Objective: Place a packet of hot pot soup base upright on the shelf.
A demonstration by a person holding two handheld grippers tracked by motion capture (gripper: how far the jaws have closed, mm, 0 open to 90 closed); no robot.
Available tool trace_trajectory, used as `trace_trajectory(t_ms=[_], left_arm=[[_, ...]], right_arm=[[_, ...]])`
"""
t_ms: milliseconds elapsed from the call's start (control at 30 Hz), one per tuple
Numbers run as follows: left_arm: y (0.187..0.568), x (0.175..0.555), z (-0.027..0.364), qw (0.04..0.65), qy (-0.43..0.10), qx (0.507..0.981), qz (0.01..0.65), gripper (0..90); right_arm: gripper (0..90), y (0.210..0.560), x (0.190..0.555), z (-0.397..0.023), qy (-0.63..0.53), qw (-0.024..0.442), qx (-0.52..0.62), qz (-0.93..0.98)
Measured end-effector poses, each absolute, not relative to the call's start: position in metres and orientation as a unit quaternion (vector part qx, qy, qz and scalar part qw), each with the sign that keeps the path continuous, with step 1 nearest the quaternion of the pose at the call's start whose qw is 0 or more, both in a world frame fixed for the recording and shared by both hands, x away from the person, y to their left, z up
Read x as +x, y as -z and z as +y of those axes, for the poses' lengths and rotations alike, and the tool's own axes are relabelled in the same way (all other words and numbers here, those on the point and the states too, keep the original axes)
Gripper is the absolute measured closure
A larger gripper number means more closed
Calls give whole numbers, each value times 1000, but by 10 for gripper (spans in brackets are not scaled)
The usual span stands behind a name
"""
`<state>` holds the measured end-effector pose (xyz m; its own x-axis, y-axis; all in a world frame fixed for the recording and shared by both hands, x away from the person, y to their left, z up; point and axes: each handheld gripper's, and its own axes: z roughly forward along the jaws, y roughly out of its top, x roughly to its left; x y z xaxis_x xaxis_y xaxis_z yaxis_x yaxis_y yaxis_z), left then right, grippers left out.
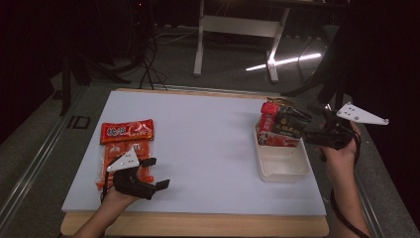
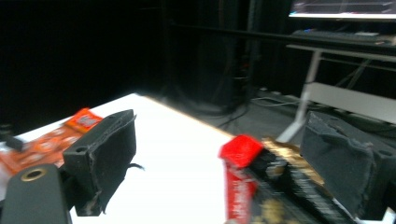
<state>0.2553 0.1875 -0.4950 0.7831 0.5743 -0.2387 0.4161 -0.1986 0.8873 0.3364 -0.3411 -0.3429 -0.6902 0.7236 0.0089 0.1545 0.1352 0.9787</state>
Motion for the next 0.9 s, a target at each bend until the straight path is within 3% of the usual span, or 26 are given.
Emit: trace_trajectory(t_ms=[567, 900], left_arm=[[486, 259, 210, 535, -85, 772, 334, 138], [485, 260, 237, 508, -119, 769, 368, 200]], right_arm=[[157, 395, 299, -292, -581, 167, 246, 758], [140, 417, 283, -280, -552, 195, 271, 764]])
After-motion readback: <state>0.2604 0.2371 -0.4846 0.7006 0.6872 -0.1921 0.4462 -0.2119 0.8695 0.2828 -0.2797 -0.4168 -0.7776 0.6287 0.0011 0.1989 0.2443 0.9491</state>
